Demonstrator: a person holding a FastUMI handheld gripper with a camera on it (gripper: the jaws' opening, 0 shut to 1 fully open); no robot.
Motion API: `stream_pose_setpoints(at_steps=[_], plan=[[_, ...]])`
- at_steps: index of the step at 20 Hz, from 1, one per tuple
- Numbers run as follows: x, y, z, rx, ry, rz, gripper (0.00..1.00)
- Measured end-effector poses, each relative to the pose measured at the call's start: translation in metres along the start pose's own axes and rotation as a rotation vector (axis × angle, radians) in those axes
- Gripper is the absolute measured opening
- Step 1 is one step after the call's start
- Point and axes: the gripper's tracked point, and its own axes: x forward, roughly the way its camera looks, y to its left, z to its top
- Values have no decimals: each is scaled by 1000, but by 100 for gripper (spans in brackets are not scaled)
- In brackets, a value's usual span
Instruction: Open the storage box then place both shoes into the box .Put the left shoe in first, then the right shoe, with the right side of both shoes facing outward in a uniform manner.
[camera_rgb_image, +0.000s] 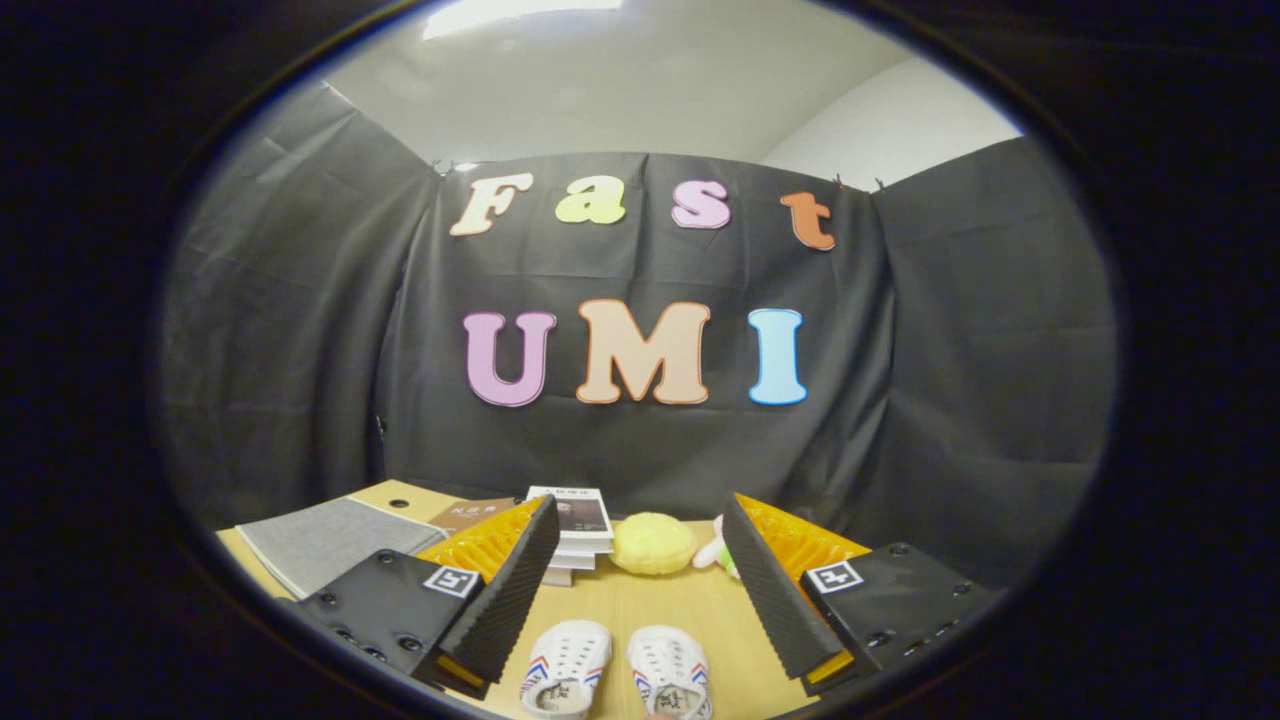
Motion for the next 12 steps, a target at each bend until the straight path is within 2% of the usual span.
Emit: stream_pose_setpoints(at_steps=[7,12], plan=[[0,8,-3,6,5,25,100],[-2,30,-14,104,59,97,100]])
